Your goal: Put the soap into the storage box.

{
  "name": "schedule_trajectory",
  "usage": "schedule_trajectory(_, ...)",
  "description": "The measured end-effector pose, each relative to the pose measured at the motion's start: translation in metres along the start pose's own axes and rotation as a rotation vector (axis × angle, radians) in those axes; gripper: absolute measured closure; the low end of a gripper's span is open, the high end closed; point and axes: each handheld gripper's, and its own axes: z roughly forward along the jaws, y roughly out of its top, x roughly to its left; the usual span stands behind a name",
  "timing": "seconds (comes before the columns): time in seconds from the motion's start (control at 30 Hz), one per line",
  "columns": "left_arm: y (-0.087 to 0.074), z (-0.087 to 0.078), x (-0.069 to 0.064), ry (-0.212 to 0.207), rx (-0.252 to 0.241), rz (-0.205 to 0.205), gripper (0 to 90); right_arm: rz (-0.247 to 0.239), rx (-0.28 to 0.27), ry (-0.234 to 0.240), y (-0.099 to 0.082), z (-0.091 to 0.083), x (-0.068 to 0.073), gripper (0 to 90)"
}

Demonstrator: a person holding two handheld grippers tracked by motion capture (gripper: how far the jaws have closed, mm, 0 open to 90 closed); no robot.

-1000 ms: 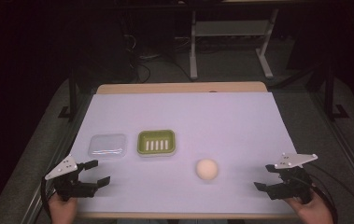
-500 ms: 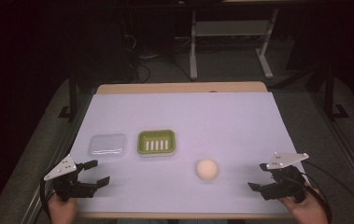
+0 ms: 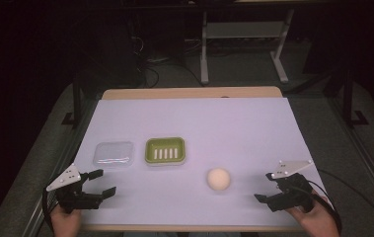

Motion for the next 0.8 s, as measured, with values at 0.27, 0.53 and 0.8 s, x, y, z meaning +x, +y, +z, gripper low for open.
schedule_trajectory(0.27,0.000,0.000,0.000,-0.002,0.001,0.001,12.8,-0.018,0.002,0.008,0.007,0.002,0.001,20.8)
schedule_trajectory(0.53,0.000,0.001,0.000,-0.003,0.002,0.002,12.8,-0.029,0.013,0.011,0.016,0.007,0.002,20.7)
schedule_trajectory(0.8,0.000,0.001,0.000,-0.002,0.001,0.001,12.8,-0.056,0.021,0.029,0.024,0.013,0.007,20.6)
